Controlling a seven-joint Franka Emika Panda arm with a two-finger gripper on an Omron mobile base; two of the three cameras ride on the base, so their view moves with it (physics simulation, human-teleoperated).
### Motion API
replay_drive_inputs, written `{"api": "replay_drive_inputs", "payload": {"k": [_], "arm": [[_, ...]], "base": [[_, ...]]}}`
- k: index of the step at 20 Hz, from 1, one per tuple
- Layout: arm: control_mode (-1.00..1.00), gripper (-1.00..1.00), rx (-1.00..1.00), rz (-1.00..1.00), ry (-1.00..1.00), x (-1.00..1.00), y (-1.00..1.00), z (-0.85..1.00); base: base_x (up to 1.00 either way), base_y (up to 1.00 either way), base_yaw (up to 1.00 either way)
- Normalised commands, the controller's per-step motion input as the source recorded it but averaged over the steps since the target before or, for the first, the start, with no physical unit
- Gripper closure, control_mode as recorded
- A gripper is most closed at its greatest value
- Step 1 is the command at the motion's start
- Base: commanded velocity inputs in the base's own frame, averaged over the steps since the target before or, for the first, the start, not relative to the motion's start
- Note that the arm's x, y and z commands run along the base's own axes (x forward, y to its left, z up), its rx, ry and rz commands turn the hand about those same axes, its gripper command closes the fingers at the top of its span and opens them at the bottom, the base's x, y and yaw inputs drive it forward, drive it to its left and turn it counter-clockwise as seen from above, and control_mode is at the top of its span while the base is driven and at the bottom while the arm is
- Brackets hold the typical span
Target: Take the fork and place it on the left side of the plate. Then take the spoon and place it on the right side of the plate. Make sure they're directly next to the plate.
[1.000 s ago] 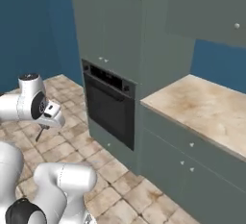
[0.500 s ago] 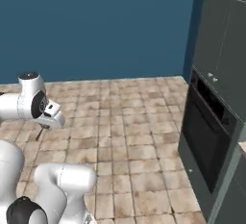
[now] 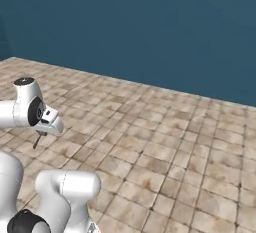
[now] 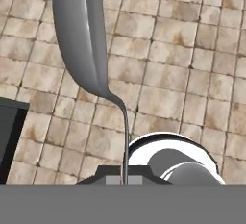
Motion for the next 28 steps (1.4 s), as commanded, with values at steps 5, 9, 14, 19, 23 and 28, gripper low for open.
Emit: {"api": "replay_drive_inputs", "payload": {"k": [5,9,14,19,23,28], "arm": [[1.00,1.00,0.00,0.00,0.00,0.00,0.00,0.00],[1.00,1.00,0.00,0.00,0.00,0.00,0.00,0.00],[1.00,1.00,0.00,0.00,0.00,0.00,0.00,0.00],[1.00,1.00,0.00,0.00,0.00,0.00,0.00,0.00],[1.00,1.00,0.00,0.00,0.00,0.00,0.00,0.00],[1.00,1.00,0.00,0.00,0.00,0.00,0.00,0.00]], "base": [[1.00,-0.11,0.47],[1.00,-0.20,0.37],[1.00,0.00,0.43],[1.00,0.00,0.53],[1.00,0.00,0.54],[1.00,0.00,0.46]]}}
